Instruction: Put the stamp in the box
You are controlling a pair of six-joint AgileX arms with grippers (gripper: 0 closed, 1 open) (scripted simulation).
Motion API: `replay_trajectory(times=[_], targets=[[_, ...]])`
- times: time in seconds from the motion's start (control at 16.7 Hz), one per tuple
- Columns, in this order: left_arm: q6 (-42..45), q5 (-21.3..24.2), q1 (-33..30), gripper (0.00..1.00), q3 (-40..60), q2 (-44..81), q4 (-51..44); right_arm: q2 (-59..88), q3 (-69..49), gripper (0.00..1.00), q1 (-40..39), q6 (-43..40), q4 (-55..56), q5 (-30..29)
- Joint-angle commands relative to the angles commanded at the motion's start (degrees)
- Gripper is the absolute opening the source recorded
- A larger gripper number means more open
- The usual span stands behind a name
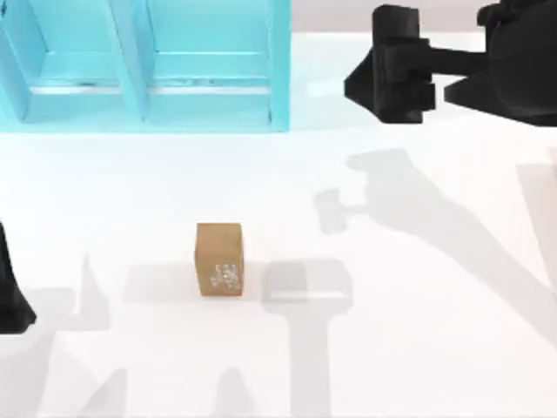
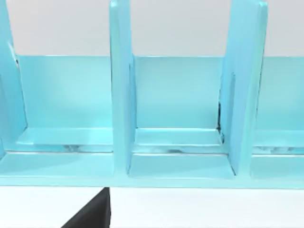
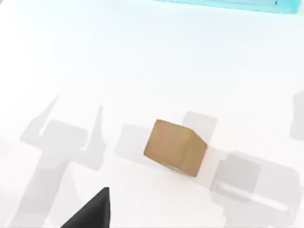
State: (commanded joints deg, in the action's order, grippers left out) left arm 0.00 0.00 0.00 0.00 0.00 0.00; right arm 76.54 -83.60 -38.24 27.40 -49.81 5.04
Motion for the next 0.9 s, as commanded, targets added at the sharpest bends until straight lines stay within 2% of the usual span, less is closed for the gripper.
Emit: replay_trajectory(times=[0.42,0.9], targets=[[0.0,0.0,0.0,1.00,0.0,0.0,0.0,34.4,-33.4,1.00,-11.0,13.8,-19.1,-4.3],[0.0,0.0,0.0,1.00,0.0,0.0,0.0,58.4,-54.4,1.00,-15.4,23.9,-31.1,-11.0]])
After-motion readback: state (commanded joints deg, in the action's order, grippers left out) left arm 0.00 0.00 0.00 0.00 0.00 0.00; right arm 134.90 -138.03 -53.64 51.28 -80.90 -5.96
